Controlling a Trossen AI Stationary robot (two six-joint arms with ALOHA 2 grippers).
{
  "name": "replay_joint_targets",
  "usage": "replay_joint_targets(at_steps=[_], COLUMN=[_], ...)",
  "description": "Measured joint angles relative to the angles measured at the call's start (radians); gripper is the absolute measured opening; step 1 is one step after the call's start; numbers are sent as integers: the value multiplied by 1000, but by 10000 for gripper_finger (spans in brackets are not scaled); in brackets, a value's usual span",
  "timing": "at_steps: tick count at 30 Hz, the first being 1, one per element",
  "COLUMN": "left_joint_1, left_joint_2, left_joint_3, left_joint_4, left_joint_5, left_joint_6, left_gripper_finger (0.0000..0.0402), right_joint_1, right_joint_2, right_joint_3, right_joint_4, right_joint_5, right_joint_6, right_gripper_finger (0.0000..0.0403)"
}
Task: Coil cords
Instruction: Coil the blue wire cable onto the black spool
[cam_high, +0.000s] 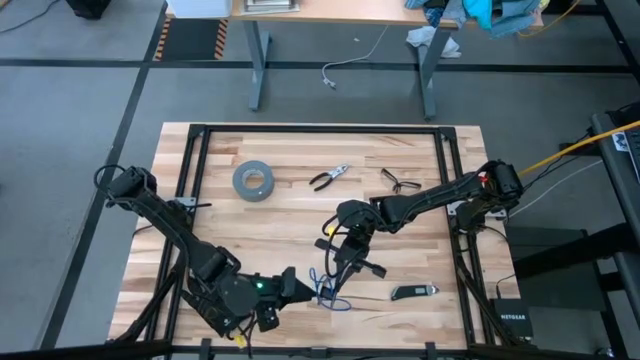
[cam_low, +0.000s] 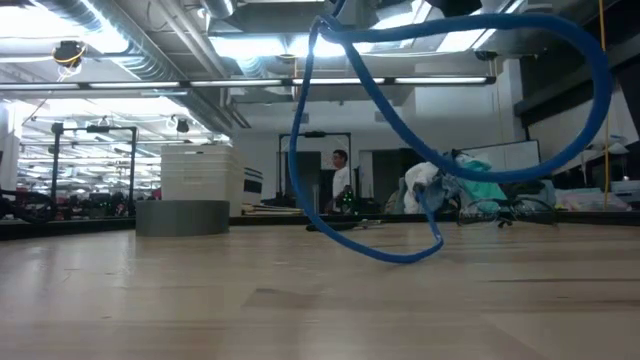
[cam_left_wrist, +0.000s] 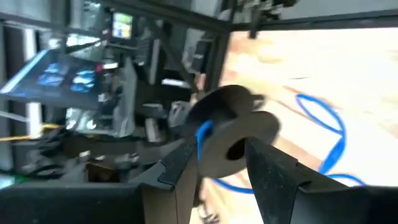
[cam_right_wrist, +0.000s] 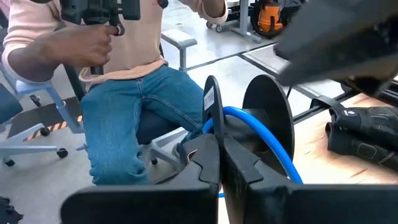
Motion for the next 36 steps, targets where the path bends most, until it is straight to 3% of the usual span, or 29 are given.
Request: replay_joint_targets(at_steps=[9,36], left_joint_1=[45,38], left_joint_2=[33,55], left_joint_3=[-1,-1], left_joint_4=[-7,15], left_joint_5=[17,52], left_joint_6=[71,21], left_gripper_finger=[127,127], right_joint_1=[1,-14], right_joint_2=[42,54], right_joint_3=[0,0], right_joint_4=[48,69], right_joint_5=[-35,-64], right_joint_6=[76,147], right_gripper_finger=[1,1])
